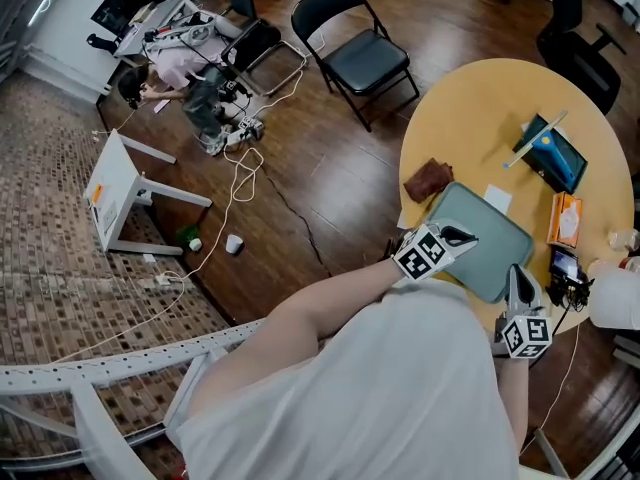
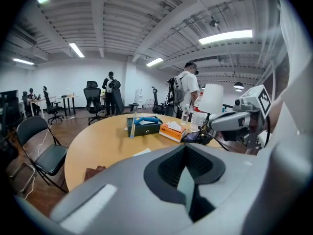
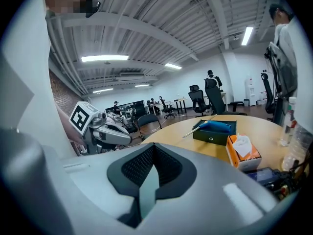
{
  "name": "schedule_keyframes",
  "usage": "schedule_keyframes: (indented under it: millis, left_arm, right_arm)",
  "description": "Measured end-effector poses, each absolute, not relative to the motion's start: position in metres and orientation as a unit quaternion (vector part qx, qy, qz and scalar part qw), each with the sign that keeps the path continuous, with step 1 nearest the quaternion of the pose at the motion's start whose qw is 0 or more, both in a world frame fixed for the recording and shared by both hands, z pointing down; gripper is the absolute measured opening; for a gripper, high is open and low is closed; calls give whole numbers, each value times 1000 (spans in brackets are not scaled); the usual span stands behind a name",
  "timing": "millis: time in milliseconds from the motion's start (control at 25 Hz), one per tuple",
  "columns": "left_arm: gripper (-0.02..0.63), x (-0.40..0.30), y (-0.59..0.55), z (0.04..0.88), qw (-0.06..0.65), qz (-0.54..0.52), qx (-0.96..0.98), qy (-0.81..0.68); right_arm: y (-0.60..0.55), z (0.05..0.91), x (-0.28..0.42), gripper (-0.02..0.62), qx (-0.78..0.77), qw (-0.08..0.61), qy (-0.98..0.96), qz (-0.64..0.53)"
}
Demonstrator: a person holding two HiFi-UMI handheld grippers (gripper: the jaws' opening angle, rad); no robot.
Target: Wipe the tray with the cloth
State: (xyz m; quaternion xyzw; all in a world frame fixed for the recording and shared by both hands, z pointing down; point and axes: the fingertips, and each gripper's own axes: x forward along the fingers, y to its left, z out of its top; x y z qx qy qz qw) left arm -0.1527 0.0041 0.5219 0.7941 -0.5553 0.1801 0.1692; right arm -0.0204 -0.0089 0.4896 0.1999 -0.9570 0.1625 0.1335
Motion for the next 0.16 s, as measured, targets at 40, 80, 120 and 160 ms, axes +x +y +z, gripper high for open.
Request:
schedule_keyframes:
  millis: [40,80,120,160]
  left_arm:
    - [321,-155,5,522,168,181,794,-556]
    - [321,-158,6,522,168,180,792,-559]
    - [321,-162,6,522,170,178,789,-562]
    - [321,-165,6,522,171,176,787,-566]
  right_arm:
    - [-9,491,-24,1,197,131,-958,163]
    - [-9,491,-28,0,194,130,-959,163]
    - [-9,492,-32,0,192,129,-959,163]
    - [-9,493,-35,1,189,128,-960,163]
